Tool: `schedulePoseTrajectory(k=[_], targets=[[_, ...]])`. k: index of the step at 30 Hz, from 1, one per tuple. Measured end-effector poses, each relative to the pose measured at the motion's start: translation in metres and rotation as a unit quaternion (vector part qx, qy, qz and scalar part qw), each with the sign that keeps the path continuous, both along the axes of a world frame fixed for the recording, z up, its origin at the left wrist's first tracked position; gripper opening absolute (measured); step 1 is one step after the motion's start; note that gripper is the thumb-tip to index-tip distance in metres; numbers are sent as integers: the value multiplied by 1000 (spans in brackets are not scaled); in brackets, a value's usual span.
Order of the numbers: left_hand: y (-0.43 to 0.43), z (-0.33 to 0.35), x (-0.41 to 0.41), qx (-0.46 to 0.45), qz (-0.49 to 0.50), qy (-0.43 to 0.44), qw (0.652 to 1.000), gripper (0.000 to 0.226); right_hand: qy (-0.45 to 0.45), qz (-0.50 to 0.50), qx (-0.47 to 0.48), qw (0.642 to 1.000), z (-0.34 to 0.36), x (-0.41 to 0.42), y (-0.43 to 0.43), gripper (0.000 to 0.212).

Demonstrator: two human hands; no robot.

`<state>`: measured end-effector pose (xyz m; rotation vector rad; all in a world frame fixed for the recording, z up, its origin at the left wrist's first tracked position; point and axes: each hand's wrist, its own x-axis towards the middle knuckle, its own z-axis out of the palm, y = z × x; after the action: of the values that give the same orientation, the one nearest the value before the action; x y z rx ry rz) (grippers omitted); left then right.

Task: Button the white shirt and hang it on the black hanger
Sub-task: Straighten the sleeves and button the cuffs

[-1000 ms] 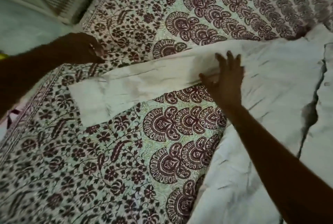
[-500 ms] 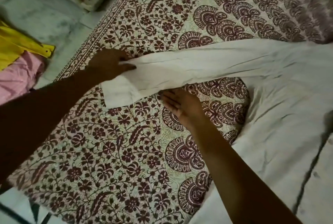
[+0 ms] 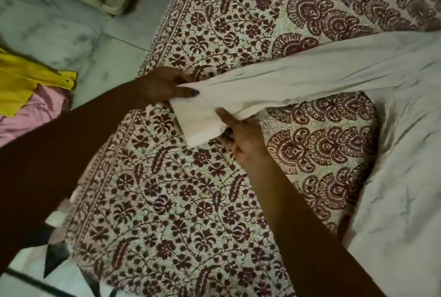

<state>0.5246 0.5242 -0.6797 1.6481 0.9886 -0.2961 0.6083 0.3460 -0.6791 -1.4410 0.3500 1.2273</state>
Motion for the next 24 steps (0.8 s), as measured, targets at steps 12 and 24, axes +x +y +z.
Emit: schedulePoseTrajectory(k=[12, 24], targets=[[-32, 14, -17, 95, -124, -290, 944, 85, -79, -48, 127, 987, 59, -4, 52, 32], [-9, -15, -31, 49, 146, -173, 973, 52, -467, 17, -110, 877, 6, -51, 23, 13]])
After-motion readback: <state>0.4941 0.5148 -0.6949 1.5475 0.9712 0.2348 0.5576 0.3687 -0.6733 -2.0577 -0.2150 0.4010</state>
